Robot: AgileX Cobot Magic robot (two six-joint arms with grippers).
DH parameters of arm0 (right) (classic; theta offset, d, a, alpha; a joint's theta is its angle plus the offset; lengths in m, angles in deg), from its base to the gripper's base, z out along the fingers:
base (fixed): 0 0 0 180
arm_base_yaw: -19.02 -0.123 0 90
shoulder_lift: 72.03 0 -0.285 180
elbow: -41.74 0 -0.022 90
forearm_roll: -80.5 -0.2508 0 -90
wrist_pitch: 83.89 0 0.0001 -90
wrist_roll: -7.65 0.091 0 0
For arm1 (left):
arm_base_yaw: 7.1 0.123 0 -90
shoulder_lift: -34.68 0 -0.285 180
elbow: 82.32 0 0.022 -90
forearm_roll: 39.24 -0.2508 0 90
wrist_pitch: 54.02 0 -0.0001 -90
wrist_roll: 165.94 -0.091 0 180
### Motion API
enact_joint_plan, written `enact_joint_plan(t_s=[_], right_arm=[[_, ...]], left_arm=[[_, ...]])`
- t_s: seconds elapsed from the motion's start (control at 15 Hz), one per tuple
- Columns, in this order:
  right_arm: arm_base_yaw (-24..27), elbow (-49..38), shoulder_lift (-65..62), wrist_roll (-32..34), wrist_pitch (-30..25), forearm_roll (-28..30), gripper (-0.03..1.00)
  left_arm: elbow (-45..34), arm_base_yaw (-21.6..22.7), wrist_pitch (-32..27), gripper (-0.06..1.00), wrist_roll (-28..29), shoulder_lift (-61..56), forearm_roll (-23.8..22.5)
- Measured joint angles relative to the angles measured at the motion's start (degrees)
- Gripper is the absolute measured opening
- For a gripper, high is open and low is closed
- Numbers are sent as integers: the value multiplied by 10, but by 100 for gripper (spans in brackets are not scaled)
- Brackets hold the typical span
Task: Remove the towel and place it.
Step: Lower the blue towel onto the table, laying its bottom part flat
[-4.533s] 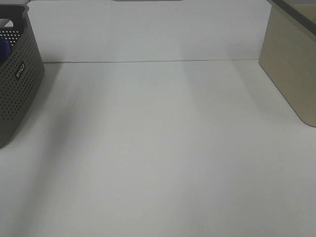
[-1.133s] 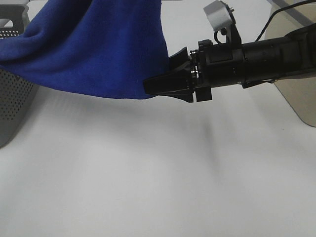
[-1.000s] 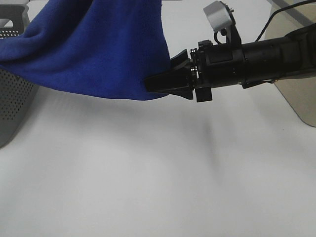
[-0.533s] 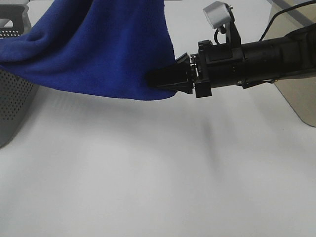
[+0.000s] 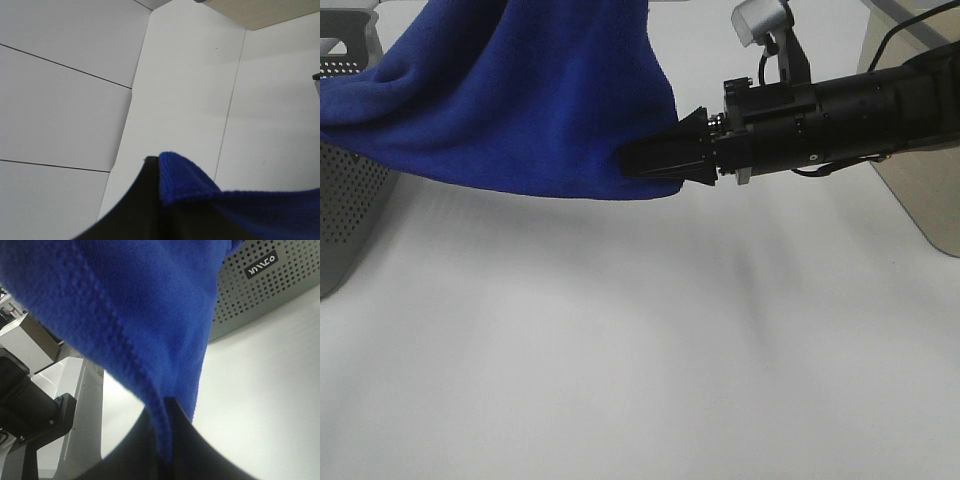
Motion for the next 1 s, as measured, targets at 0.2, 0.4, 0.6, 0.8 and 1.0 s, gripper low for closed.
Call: enact_joint_plan(t_s=[0.2, 0.4, 0.6, 0.8, 1.0], right_arm=[[0, 0, -70, 159, 58, 104, 2], [0, 41, -153, 343, 97, 280, 2], [0, 149, -199, 543, 60, 482, 2], [0, 290, -203, 663, -5, 617, 2], [0, 407, -203, 687, -28, 675, 2]], left_arm=[[0, 0, 1, 0, 60, 0, -1], [0, 0, 2, 0, 124, 0, -34], [0, 0, 24, 0, 170, 0, -52], [0, 0, 75, 0, 182, 0, -56], [0, 20, 153, 0, 186, 0, -69]])
